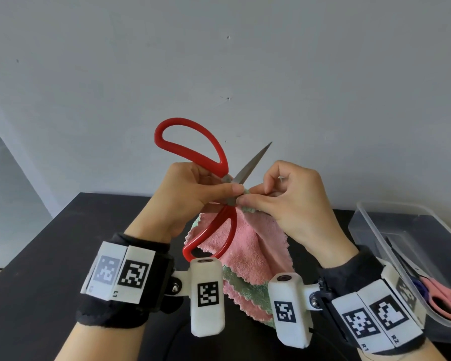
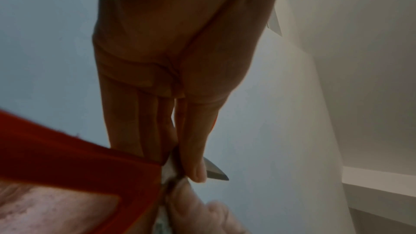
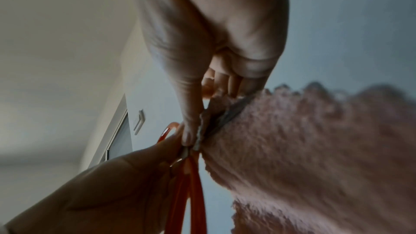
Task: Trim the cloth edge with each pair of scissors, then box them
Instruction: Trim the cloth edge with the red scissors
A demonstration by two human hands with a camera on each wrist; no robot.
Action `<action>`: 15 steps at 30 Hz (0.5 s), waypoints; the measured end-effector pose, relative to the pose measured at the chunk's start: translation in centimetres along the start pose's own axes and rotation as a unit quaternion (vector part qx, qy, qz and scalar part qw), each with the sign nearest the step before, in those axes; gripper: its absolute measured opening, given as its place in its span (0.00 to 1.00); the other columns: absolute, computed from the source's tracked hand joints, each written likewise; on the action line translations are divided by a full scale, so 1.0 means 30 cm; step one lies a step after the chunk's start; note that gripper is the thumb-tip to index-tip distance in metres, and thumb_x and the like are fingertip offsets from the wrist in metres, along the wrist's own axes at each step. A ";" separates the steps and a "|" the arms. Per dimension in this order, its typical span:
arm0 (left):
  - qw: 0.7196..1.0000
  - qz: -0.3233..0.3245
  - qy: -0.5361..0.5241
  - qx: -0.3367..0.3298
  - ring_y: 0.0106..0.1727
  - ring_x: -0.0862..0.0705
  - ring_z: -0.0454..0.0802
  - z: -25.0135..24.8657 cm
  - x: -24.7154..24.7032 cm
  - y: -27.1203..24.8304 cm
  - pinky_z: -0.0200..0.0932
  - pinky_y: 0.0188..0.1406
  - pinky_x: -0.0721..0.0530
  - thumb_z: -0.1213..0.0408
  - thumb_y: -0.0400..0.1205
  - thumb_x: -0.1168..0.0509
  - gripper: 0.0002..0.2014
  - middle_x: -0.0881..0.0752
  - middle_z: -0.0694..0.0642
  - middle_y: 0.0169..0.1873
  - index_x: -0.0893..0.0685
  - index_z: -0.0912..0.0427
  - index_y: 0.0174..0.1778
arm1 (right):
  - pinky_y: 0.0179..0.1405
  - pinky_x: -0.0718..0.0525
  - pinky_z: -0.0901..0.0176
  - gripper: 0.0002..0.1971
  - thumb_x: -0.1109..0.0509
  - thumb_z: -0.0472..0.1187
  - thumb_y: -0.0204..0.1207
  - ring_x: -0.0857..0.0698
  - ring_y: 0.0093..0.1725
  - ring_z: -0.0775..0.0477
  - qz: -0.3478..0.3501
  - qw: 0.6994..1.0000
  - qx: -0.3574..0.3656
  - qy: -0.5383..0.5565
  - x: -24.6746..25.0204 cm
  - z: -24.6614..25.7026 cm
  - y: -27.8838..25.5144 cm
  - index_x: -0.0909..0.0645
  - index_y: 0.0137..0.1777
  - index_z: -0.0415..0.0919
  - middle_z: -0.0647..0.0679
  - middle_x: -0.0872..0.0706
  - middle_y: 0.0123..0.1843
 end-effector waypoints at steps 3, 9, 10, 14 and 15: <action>1.000 -0.004 -0.001 -0.006 0.37 0.08 0.52 -0.001 0.001 0.000 0.35 0.32 0.14 0.71 0.71 0.25 0.08 0.08 0.61 0.36 0.13 0.71 0.41 | 0.42 0.10 0.60 0.20 0.16 0.40 0.62 0.09 0.36 0.56 0.002 1.000 0.003 -0.013 -0.006 0.006 0.000 0.29 0.33 0.42 0.46 0.09 0.36; 1.000 -0.018 -0.002 -0.003 0.38 0.08 0.55 0.004 0.018 0.000 0.36 0.33 0.13 0.67 0.70 0.26 0.08 0.08 0.63 0.37 0.13 0.68 0.40 | 0.42 0.11 0.62 0.23 0.17 0.36 0.64 0.09 0.35 0.57 0.028 0.999 -0.017 0.000 -0.002 -0.016 0.001 0.34 0.33 0.42 0.47 0.08 0.34; 1.000 -0.018 -0.002 -0.004 0.39 0.08 0.55 0.003 0.019 0.001 0.37 0.33 0.13 0.67 0.70 0.26 0.08 0.08 0.63 0.37 0.13 0.67 0.40 | 0.42 0.10 0.61 0.24 0.17 0.35 0.64 0.09 0.35 0.56 0.029 0.999 -0.020 0.006 0.002 -0.019 0.002 0.35 0.33 0.41 0.47 0.08 0.34; 1.000 -0.017 -0.006 -0.010 0.40 0.08 0.58 -0.007 0.017 0.001 0.41 0.36 0.11 0.62 0.65 0.27 0.15 0.08 0.65 0.39 0.13 0.69 0.42 | 0.41 0.10 0.59 0.24 0.17 0.34 0.64 0.09 0.35 0.55 0.032 0.999 -0.019 0.019 0.013 -0.019 0.010 0.36 0.33 0.40 0.49 0.08 0.33; 1.000 -0.019 -0.007 -0.010 0.40 0.08 0.58 -0.008 0.018 0.001 0.42 0.37 0.10 0.62 0.65 0.27 0.15 0.09 0.65 0.39 0.13 0.70 0.42 | 0.41 0.10 0.58 0.24 0.18 0.33 0.65 0.08 0.36 0.54 0.033 0.999 -0.019 0.020 0.014 -0.019 0.011 0.36 0.33 0.41 0.50 0.08 0.33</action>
Point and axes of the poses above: each hand's wrist, its own y-axis towards the middle knuckle, its own x-axis out of the back of the hand, z = x × y, the point moved 10 cm from there along y, towards the middle knuckle
